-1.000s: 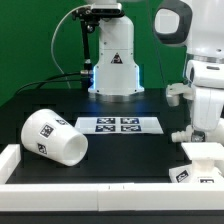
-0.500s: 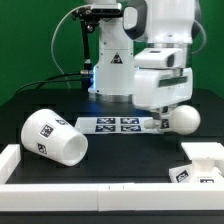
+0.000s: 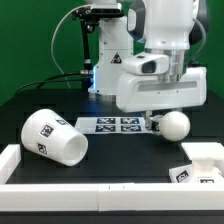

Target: Assemble lamp

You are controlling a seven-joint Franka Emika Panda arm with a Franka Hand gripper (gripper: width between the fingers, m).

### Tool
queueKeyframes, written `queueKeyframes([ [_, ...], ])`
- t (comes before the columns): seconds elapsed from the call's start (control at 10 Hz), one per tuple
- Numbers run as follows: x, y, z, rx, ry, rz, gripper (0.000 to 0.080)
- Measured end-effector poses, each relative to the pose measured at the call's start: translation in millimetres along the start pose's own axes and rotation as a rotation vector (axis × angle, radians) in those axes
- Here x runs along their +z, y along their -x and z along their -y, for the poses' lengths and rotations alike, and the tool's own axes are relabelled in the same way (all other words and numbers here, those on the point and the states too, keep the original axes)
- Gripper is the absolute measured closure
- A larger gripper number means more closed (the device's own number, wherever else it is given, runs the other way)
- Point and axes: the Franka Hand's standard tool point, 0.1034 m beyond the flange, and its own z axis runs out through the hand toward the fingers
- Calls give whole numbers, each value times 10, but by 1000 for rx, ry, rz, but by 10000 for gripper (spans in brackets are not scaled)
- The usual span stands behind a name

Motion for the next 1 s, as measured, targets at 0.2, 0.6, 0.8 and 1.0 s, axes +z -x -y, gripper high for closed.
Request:
queueKeyframes([
  [0.2,73,104,-101,294,-21,32,410],
  [0.6,77,78,-127,439,-29,34,410],
  [0.8,79,79,-125,438,-29,34,161],
  [1.0,79,79,-125,438,-29,34,119],
])
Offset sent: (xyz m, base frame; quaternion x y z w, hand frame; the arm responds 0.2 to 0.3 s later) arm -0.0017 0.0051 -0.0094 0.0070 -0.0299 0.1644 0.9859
